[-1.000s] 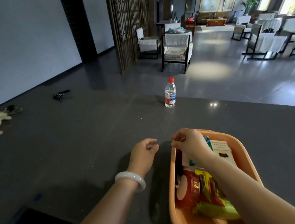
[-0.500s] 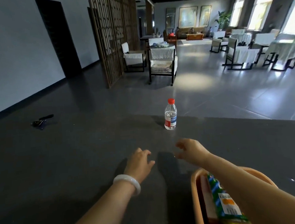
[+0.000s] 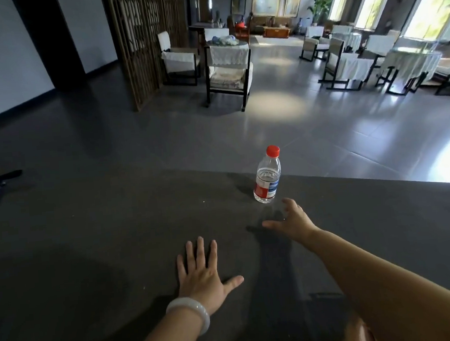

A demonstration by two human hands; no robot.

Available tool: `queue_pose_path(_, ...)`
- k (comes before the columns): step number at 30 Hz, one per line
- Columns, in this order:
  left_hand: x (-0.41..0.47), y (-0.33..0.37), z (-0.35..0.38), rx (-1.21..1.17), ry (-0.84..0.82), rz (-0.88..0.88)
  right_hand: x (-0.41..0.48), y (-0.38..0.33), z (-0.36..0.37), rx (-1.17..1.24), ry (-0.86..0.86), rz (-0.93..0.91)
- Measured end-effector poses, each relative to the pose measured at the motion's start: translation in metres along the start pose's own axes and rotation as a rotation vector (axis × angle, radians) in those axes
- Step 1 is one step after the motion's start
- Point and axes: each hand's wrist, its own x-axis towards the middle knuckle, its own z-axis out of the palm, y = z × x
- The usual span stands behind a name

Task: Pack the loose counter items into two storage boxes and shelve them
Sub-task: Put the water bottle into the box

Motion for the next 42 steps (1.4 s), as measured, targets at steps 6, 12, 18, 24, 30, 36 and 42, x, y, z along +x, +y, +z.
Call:
queue_pose_path(6,0.010,0.000,0.004,0.020,-0.014,0.023,0.054,-0.002,0.008,0.273,0.127,0.032)
queue_pose_path(12,0.012,-0.002,0.005,0.035,-0.045,0.018,0.079,-0.022,0.015,0.516,0.158,-0.040)
queue_pose_path(18,0.017,0.000,0.002,0.040,-0.068,0.004,0.068,-0.026,0.010,0.324,0.118,-0.103)
queue_pose_path(24,0.017,0.001,0.002,0.018,-0.088,-0.017,0.028,-0.013,0.006,0.221,-0.001,-0.092)
queue_pose_path(30,0.016,0.005,-0.003,-0.023,-0.065,-0.019,-0.040,-0.010,-0.030,0.223,0.040,-0.110)
queue_pose_path(36,0.009,-0.002,-0.017,-0.005,-0.124,0.002,-0.108,-0.011,-0.079,0.224,0.104,-0.166)
queue_pose_path(42,-0.063,0.020,-0.030,-0.092,-0.023,0.155,-0.185,-0.009,-0.131,0.216,0.090,-0.246)
